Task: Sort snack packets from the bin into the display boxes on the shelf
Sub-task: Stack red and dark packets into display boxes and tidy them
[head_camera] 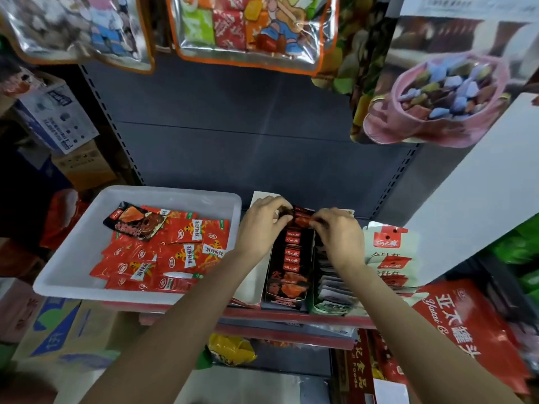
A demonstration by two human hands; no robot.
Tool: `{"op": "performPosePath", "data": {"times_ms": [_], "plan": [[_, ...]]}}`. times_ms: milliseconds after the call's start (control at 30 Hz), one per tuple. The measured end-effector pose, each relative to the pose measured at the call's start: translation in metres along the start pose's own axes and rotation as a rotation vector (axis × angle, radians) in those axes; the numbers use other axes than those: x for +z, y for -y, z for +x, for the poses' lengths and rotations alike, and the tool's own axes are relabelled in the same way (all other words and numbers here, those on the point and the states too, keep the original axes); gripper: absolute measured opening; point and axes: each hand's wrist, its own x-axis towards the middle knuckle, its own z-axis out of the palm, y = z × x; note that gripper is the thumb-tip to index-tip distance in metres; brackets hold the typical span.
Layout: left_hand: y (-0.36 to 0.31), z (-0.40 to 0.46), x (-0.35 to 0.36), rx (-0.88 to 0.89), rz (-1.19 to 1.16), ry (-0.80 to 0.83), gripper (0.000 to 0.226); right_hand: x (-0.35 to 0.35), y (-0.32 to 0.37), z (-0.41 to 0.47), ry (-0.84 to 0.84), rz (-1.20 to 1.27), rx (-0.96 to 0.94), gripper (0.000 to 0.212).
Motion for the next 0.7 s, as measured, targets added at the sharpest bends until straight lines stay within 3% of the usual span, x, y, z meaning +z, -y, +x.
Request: {"op": "performPosePath", "data": {"times_ms": [100, 200, 400, 567, 700], "plan": [[-0.002, 0.002, -0.003, 0.072, 0.085, -0.012, 0.009, 0.000, -0.001, 0.004, 0.038, -0.131, -0.017, 0.012], [0.000, 0.008, -0.001, 0.074, 0.131, 0.010, 0.012, 0.002, -0.001, 0.001, -0.039, -0.171, -0.051, 0.010], [0.006, 0.006, 0.009, 0.016, 0.277, 0.112, 0.020, 0.019, 0.003, 0.000, 0.131, -0.418, 0.011, 0.012], [0.013, -0.009, -0.005, -0.010, 0.214, 0.026, 0.021, 0.014, 0.018, -0.008, -0.076, -0.230, -0.106, 0.016], [0.035, -0.023, -0.034, -0.144, 0.061, -0.051, 0.017, 0.027, 0.056, -0.002, 0.015, -0.063, -0.142, 0.020]]}}
